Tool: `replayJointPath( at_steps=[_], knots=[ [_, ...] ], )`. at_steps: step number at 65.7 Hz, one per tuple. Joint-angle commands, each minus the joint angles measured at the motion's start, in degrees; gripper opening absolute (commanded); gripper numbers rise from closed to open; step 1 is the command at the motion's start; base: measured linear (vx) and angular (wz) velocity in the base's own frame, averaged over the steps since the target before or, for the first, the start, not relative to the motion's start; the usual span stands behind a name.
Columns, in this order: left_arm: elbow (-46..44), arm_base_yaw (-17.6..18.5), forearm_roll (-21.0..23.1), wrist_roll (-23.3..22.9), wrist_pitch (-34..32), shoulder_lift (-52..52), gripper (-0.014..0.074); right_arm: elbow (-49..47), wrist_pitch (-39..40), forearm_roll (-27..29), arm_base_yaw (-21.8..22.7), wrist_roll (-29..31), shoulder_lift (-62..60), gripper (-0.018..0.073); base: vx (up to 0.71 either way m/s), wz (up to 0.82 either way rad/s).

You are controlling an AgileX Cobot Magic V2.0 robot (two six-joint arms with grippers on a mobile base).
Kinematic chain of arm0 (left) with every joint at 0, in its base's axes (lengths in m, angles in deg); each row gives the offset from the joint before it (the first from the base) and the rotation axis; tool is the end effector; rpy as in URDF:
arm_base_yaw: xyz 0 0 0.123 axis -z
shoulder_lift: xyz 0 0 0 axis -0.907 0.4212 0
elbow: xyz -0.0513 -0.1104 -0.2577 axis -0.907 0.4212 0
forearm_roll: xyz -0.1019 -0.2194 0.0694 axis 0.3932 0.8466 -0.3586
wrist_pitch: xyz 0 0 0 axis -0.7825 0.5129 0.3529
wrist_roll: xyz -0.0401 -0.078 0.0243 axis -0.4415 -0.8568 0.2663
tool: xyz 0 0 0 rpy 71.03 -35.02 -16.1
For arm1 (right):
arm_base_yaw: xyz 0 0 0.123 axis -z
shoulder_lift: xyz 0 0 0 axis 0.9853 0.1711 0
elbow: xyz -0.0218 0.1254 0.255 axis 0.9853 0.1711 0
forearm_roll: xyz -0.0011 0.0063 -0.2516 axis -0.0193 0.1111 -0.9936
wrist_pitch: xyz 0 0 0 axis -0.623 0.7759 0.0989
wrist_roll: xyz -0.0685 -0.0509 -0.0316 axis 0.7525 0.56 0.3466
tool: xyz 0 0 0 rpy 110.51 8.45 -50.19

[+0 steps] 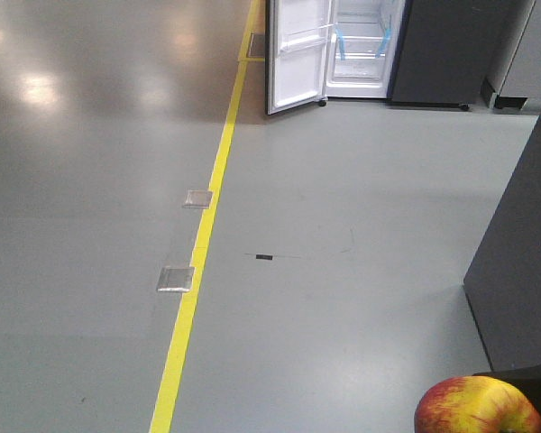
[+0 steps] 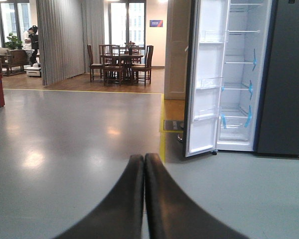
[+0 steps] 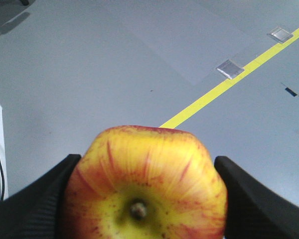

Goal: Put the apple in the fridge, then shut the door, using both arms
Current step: 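Drive the base along the yellow line toward the open refrigerator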

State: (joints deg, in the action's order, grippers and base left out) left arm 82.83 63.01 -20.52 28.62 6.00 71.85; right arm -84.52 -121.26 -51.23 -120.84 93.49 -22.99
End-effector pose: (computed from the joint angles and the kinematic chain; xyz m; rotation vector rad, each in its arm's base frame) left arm 0.0563 0.0020 0.2059 -0.0931 1.4929 -0.0420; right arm 0.0659 0.0722 0.3232 -0.8521 2.0983 0.5327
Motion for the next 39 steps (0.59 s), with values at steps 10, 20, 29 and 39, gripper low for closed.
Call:
replayJointPath(
  at_steps=[10, 20, 29, 39],
  knots=[
    [1.72, 0.3, 0.21, -0.42, -4.23, -0.91, -0.0006, -1.5, 3.72, 0.65, 0.03, 0.32, 0.18, 0.0186, 0.27, -0.09],
    [1.72, 0.3, 0.21, -0.42, -4.23, -0.91, -0.0006, -1.5, 3.8, 0.65, 0.03, 0.32, 0.18, 0.0186, 0.27, -0.12],
    [1.72, 0.3, 0.21, -0.42, -4.23, -0.91, -0.0006, -1.5, 3.72, 0.65, 0.03, 0.32, 0.18, 0.0186, 0.27, -0.13],
    [1.72, 0.3, 0.21, -0.42, -4.23, -0.91, -0.0006, -1.5, 3.72, 0.65, 0.03, 0.32, 0.18, 0.0186, 0.28, -0.12]
  ],
)
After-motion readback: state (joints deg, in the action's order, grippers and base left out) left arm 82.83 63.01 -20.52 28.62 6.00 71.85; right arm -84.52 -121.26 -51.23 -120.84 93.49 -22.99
